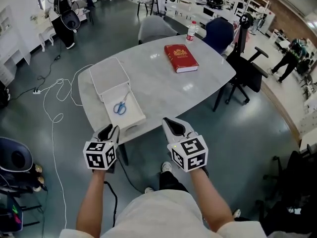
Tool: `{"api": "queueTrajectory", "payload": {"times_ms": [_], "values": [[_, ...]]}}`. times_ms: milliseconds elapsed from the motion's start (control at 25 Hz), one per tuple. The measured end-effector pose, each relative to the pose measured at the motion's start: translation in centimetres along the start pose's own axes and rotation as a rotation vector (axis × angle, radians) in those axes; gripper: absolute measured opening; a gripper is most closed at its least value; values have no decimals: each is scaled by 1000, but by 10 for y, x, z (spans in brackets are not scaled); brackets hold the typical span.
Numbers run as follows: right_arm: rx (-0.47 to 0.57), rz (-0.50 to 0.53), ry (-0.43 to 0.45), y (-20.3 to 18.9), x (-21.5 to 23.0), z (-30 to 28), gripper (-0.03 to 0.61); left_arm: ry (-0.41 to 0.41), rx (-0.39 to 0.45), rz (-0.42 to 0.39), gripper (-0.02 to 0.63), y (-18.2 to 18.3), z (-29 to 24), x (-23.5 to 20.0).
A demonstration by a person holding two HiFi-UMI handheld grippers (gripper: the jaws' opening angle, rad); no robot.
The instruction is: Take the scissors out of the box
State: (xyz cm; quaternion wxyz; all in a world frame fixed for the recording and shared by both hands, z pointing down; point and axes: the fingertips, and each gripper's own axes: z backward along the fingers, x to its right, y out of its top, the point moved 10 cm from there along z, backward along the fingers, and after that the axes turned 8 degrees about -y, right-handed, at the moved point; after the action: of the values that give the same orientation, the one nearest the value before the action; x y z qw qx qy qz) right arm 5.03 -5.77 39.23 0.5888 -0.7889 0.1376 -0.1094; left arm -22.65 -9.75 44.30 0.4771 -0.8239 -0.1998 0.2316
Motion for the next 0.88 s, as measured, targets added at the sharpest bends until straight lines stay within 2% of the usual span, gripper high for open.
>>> {"api": "queueTrajectory", "payload": {"times_ms": [400,680,880], "values": [[-13,-28,31,-1,22,-54,5,-4,-160,-62,80,16,-63,-29],[-34,-24,66,11,51,-98,5,18,-317,-87,86,28,-113,-60],[-56,-35,83,12,75,-125,5,17,-457,-90,101,25,-145,-74]]}}
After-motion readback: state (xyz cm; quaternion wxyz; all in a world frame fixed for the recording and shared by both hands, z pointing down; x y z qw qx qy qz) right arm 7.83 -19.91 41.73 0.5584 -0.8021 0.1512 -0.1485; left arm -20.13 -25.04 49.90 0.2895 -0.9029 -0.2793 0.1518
